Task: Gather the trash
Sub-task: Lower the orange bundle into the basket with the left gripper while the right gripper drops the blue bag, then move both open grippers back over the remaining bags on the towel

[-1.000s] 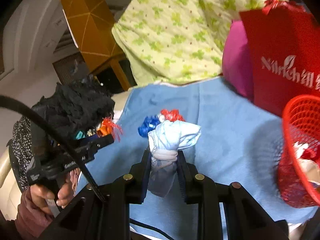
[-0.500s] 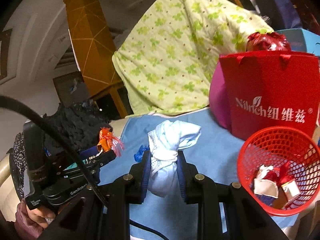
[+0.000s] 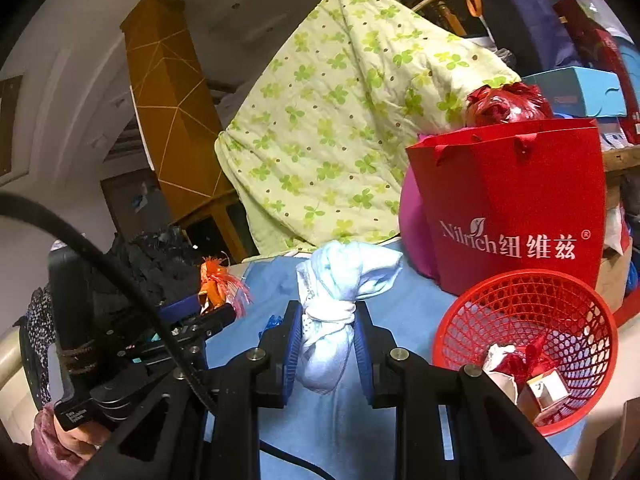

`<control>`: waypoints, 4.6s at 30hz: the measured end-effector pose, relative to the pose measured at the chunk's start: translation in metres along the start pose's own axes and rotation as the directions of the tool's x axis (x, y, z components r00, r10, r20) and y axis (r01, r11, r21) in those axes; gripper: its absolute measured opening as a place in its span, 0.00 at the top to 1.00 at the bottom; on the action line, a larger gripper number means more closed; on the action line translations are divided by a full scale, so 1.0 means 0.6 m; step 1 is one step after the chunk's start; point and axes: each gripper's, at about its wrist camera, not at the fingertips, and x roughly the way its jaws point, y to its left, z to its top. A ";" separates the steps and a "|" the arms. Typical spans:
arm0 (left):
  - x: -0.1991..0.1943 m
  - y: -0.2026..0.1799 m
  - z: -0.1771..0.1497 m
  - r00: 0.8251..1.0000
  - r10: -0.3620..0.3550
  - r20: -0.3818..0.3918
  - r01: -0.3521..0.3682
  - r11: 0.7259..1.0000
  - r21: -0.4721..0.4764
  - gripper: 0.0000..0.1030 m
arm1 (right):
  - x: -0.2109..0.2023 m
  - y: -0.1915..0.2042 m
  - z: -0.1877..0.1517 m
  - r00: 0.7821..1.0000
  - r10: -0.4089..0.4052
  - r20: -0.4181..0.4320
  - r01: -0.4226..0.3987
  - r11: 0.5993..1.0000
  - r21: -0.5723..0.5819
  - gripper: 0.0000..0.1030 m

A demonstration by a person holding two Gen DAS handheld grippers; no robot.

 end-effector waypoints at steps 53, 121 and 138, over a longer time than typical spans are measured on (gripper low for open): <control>0.058 -0.230 0.083 0.913 -0.406 -0.043 0.408 0.907 0.105 0.58 | -0.097 -0.277 -0.016 0.981 -0.178 0.071 0.141 0.922 0.360 0.74; -0.026 0.225 -0.187 0.970 0.178 -0.168 -0.214 0.951 -0.226 0.31 | 0.140 0.128 -0.051 0.971 0.174 -0.165 -0.169 0.985 0.044 0.30; 0.069 0.338 -0.301 0.912 0.204 -0.357 -0.317 0.901 -0.296 0.31 | 0.315 0.126 -0.123 0.914 0.146 -0.378 -0.136 0.989 0.055 0.30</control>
